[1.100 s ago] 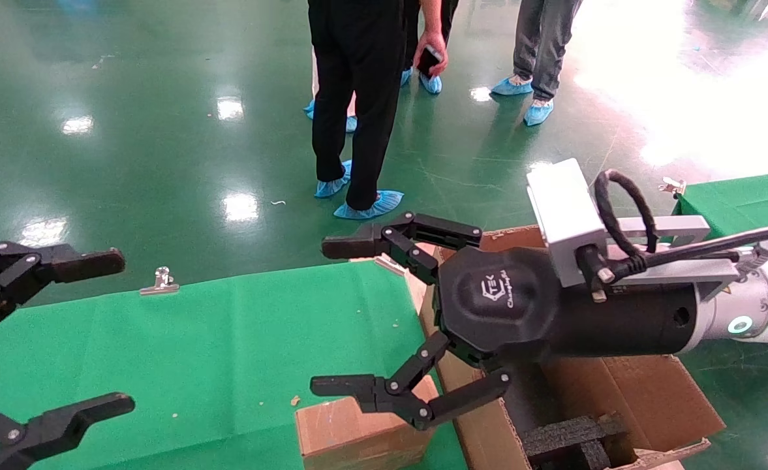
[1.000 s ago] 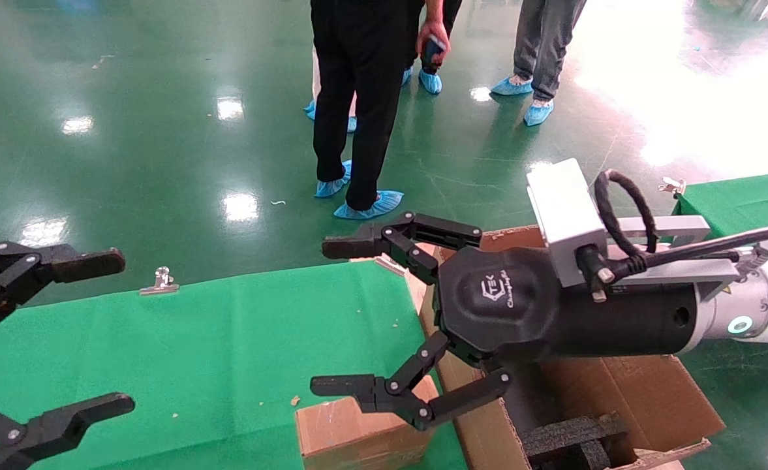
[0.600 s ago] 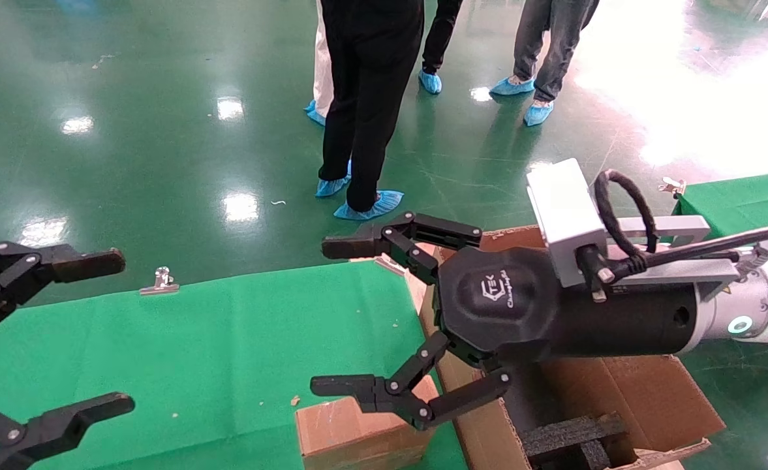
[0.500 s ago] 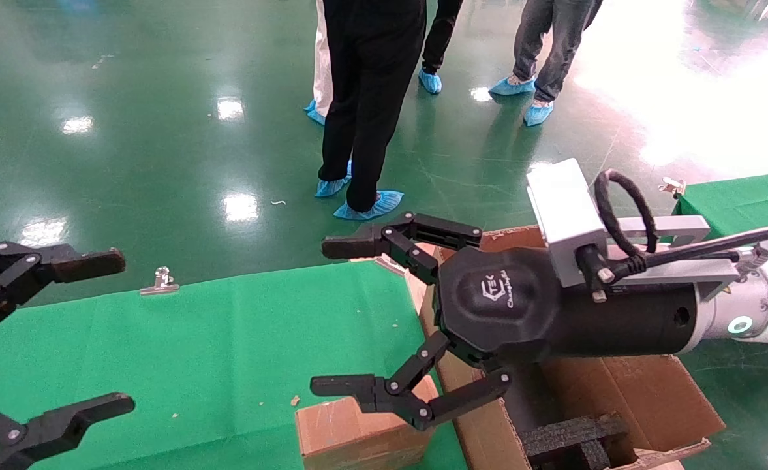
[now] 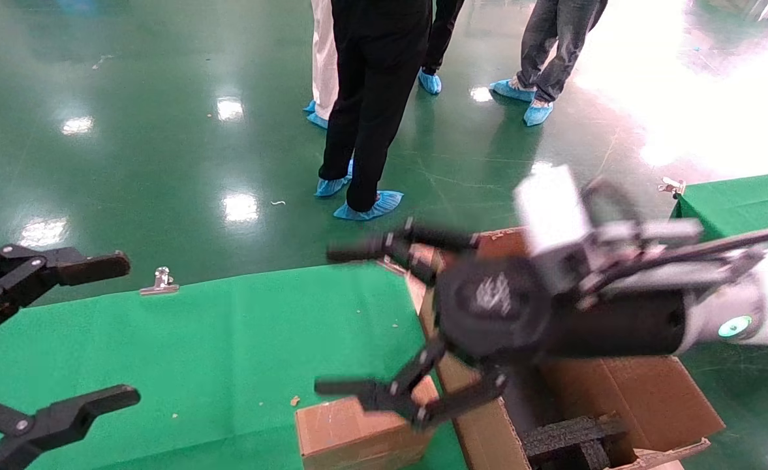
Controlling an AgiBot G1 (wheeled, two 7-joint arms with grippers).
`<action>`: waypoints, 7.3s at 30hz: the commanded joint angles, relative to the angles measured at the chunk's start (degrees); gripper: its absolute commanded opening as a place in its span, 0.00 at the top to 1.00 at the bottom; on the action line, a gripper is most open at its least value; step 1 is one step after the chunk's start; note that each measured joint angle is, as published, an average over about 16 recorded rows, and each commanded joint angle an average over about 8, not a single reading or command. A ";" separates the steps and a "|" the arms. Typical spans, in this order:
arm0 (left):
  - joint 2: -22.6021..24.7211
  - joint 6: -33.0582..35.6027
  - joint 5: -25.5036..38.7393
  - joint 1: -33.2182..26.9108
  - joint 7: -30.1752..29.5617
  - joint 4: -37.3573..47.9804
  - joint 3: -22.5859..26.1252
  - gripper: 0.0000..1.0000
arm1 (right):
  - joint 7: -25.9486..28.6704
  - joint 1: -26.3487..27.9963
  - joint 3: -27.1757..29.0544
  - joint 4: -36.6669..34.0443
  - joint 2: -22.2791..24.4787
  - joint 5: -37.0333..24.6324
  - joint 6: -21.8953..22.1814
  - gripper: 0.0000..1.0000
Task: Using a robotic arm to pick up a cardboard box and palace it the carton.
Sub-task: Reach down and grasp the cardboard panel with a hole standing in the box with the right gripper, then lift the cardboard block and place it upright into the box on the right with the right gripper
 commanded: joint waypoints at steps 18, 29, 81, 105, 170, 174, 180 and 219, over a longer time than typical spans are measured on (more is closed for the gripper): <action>0.00 0.00 -0.01 -0.01 0.01 0.00 0.01 1.00 | -5.09 13.95 -17.00 -7.49 -8.51 -24.76 -3.06 0.00; -0.01 0.00 -0.01 -0.01 0.01 0.00 0.02 0.99 | -7.08 22.84 -28.49 -11.69 -14.81 -33.63 -3.49 0.00; -0.01 -0.02 -0.03 0.00 0.02 0.02 0.02 0.00 | -9.74 27.77 -36.11 -14.24 -18.53 -35.99 -2.83 1.00; -0.02 -0.02 -0.04 0.00 0.03 0.03 0.04 0.00 | -15.44 49.44 -40.64 -20.00 -10.22 -25.98 -3.90 1.00; -0.03 -0.04 -0.07 -0.01 0.05 0.03 0.08 0.00 | 10.50 49.14 -70.24 -35.09 21.95 -7.77 16.40 1.00; -0.04 -0.05 -0.07 -0.01 0.06 0.04 0.08 0.00 | 11.18 46.82 -70.52 -34.31 22.86 -5.56 18.14 1.00; -0.04 -0.05 -0.07 0.00 0.06 0.04 0.08 0.00 | 11.27 46.29 -70.64 -34.03 23.02 -4.97 18.48 1.00; -0.04 -0.06 -0.09 -0.01 0.07 0.06 0.11 0.00 | 53.37 47.44 -79.47 -24.13 11.84 -26.03 31.66 1.00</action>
